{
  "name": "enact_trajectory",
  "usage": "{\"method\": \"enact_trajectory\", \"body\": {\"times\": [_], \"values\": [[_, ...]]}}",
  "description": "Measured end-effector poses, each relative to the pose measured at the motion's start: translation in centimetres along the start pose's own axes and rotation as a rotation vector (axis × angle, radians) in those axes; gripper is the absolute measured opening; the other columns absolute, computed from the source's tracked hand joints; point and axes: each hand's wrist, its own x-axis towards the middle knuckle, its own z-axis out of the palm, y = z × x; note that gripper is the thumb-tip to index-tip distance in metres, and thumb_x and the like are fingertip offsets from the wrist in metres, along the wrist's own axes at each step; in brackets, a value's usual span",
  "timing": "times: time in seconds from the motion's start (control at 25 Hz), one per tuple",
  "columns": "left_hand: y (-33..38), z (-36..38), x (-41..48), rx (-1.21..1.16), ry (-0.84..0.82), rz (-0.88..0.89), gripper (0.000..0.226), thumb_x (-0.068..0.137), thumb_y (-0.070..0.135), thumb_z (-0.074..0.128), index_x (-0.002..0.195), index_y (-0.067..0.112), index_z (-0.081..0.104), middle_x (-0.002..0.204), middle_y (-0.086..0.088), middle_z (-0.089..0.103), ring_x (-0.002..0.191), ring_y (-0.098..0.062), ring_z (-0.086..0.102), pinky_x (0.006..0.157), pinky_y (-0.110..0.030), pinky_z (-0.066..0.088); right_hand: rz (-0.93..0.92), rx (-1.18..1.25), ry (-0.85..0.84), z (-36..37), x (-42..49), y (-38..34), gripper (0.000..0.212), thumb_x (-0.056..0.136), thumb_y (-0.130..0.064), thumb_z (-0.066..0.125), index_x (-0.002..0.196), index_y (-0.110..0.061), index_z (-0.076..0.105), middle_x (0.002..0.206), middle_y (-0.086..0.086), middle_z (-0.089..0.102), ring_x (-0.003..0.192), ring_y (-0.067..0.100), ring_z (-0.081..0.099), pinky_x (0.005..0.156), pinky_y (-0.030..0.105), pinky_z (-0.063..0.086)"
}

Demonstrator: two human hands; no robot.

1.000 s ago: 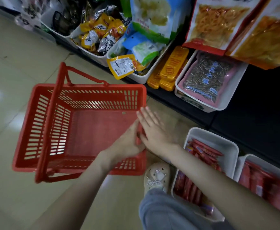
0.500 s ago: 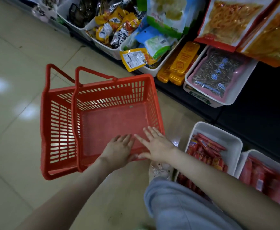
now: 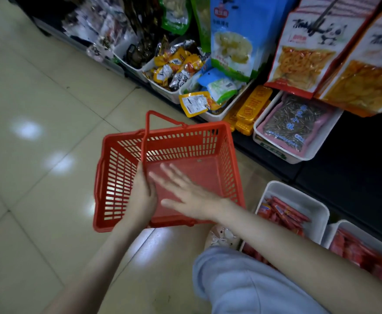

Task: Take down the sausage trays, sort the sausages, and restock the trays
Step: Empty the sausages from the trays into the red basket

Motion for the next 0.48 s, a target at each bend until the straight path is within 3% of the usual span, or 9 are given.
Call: {"method": "enact_trajectory", "body": {"times": [0.04, 0.12, 0.24, 0.36, 0.48], "values": [[0.4, 0.1, 0.1, -0.107, -0.033, -0.093, 0.049, 0.099, 0.008, 0.038, 0.146, 0.001, 0.025, 0.143, -0.008, 0.039, 0.131, -0.017, 0.038, 0.102, -0.014, 0.026, 0.009, 0.054, -0.045, 0.6, 0.8, -0.8, 0.067, 0.1, -0.036, 0.042, 0.145, -0.048, -0.006, 0.158, -0.009, -0.017, 0.145, 0.011, -0.014, 0.115, 0.036, 0.0], [0.9, 0.1, 0.6, -0.225, -0.082, -0.16, 0.047, 0.099, 0.006, 0.041, 0.145, 0.007, 0.031, 0.134, 0.001, 0.044, 0.121, -0.007, 0.04, 0.089, -0.005, 0.027, 0.039, 0.191, -0.023, 1.0, 1.6, -1.5, 0.069, 0.1, -0.027, 0.045, 0.15, -0.036, -0.001, 0.159, -0.003, -0.011, 0.146, 0.013, -0.005, 0.119, 0.033, 0.004], [1.9, 0.2, 2.2, -0.345, -0.295, -0.04, 0.046, 0.099, 0.004, 0.043, 0.144, 0.013, 0.038, 0.143, 0.002, 0.043, 0.134, -0.007, 0.036, 0.105, -0.01, 0.026, 0.041, 0.258, 0.21, -1.1, 0.5, -0.5, 0.068, 0.099, -0.018, 0.047, 0.151, -0.022, 0.004, 0.159, 0.002, -0.001, 0.144, 0.008, -0.006, 0.116, 0.015, -0.001], [4.0, 2.9, 2.8, -0.142, -0.472, 0.276, 0.059, 0.093, -0.004, 0.046, 0.147, 0.013, 0.029, 0.147, 0.011, 0.025, 0.14, -0.002, 0.02, 0.109, -0.007, 0.014, 0.194, 0.112, 0.333, -3.5, -2.3, 3.6, 0.074, 0.099, -0.025, 0.047, 0.151, -0.025, -0.006, 0.159, -0.001, -0.004, 0.146, 0.008, -0.005, 0.119, 0.027, 0.003], [4.8, 7.6, 2.3, 0.153, -0.51, 0.449, 0.067, 0.097, 0.026, 0.049, 0.152, 0.018, 0.011, 0.158, -0.006, 0.008, 0.147, -0.018, 0.007, 0.117, -0.029, 0.007, 0.463, -0.083, 0.305, -3.8, -5.6, 8.5, 0.078, 0.099, -0.029, 0.044, 0.15, -0.021, -0.014, 0.16, 0.001, -0.009, 0.146, 0.013, -0.007, 0.12, 0.036, 0.005]]}}
